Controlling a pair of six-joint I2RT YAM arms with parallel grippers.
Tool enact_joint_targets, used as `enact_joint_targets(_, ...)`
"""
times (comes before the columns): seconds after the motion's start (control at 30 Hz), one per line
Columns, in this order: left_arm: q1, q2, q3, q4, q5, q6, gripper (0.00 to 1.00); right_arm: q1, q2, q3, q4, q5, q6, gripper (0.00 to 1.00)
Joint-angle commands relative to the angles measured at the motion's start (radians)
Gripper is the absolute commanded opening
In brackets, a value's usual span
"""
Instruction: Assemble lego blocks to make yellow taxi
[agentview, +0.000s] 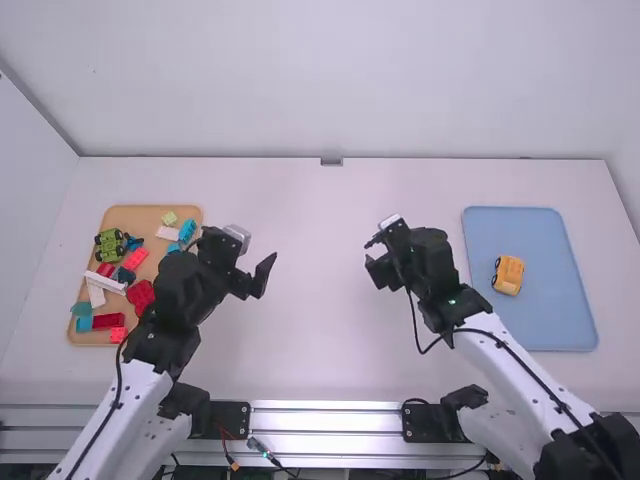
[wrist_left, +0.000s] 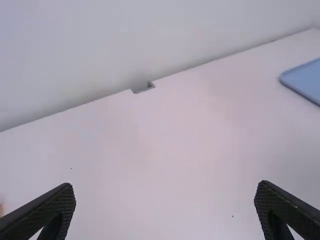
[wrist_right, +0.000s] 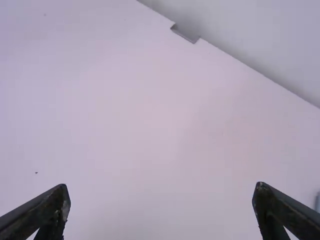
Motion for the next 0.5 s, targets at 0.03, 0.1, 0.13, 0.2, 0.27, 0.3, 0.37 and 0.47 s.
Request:
enact_joint_targets(0.03, 0.047, -0.047, -0.049, -0.006, -0.061, -0.062, 0.9, -0.042, -0.054, -0.045, 0.0, 0.001, 0.056, 0.91)
enact_joint_targets(0.1, 0.084, -0.085, -0.087, -0.006, -0.099, -0.087, 0.87, -0.077, -0.089, -0.08, 0.0, 0.001, 0.091, 0.87)
enact_joint_targets(0.13, 0.103, -0.104, -0.105, -0.006, -0.117, -0.087, 0.85, -0.094, -0.106, -0.097, 0.0, 0.001, 0.108, 0.86)
enact_joint_targets(0.2, 0.138, -0.138, -0.14, -0.006, -0.152, -0.087, 0.81, -0.126, -0.138, -0.129, 0.0, 0.001, 0.139, 0.82)
enact_joint_targets(0.27, 0.175, -0.176, -0.177, -0.006, -0.189, -0.087, 0.78, -0.16, -0.172, -0.163, 0.0, 0.001, 0.173, 0.79)
enact_joint_targets(0.3, 0.19, -0.198, -0.2, -0.006, -0.198, -0.087, 0.75, -0.181, -0.193, -0.183, 0.0, 0.001, 0.194, 0.77)
enact_joint_targets(0.37, 0.19, -0.234, -0.235, -0.006, -0.198, -0.087, 0.72, -0.213, -0.225, -0.216, 0.0, 0.001, 0.227, 0.74)
enact_joint_targets(0.47, 0.19, -0.308, -0.309, -0.006, -0.198, -0.087, 0.64, -0.283, -0.295, -0.286, 0.0, 0.001, 0.27, 0.67)
